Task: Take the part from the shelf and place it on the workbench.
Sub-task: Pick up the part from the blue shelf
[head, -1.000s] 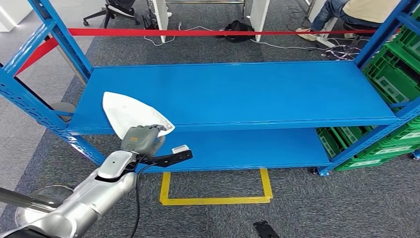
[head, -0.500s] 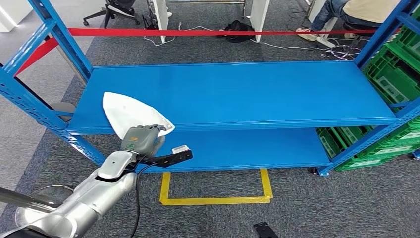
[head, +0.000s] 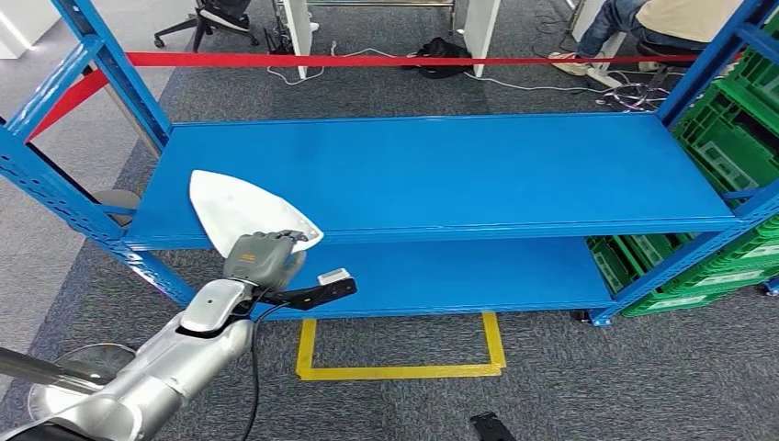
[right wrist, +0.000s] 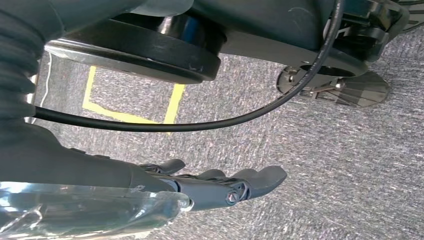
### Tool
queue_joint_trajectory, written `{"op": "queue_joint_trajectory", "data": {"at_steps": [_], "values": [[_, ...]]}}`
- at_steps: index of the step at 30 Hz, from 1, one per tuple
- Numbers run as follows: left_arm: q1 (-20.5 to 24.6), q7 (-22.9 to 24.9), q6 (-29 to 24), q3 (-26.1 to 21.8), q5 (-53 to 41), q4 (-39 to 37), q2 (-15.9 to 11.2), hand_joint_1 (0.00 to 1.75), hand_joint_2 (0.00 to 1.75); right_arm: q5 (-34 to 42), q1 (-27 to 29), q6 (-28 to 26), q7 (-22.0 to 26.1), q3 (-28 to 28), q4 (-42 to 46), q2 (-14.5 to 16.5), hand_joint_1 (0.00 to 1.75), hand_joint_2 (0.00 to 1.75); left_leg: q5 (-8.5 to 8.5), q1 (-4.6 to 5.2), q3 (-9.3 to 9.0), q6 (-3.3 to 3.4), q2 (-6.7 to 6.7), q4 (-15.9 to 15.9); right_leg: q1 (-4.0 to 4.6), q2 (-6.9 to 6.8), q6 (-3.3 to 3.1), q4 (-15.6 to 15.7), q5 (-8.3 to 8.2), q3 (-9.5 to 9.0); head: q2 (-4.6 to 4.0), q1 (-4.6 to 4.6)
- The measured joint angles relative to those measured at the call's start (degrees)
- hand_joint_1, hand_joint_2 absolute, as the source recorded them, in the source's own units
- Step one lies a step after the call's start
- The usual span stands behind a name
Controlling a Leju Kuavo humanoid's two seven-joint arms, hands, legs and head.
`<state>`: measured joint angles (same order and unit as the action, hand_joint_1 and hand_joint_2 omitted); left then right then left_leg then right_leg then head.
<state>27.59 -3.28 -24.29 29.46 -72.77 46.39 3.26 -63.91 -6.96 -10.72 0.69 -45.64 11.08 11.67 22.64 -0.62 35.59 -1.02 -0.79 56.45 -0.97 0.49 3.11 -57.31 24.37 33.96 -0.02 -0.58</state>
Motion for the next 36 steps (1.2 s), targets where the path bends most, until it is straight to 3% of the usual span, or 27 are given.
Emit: {"op": "queue_joint_trajectory", "data": {"at_steps": [13,36], "values": [[-1.0,1.6,-7.8,-0.4,-2.2,1.3,-0.3,1.75,1.75,-0.1,0.1,-0.2,-0.3,0.0,0.0,0.0,0.00,1.75,0.00,0.00,0.00,0.00,0.00,0.0,0.00,0.00,0.00,0.0,0.00,0.00,0.00,0.00],[-0.3,-1.1,-5.8,0.0,-3.3,9.5,-0.5,1.75,1.75,-0.3,0.1,-0.4,-0.1,0.0,0.0,0.0,0.00,1.75,0.00,0.00,0.00,0.00,0.00,0.0,0.00,-0.01,0.00,0.0,0.00,0.02,0.00,0.00]]}}
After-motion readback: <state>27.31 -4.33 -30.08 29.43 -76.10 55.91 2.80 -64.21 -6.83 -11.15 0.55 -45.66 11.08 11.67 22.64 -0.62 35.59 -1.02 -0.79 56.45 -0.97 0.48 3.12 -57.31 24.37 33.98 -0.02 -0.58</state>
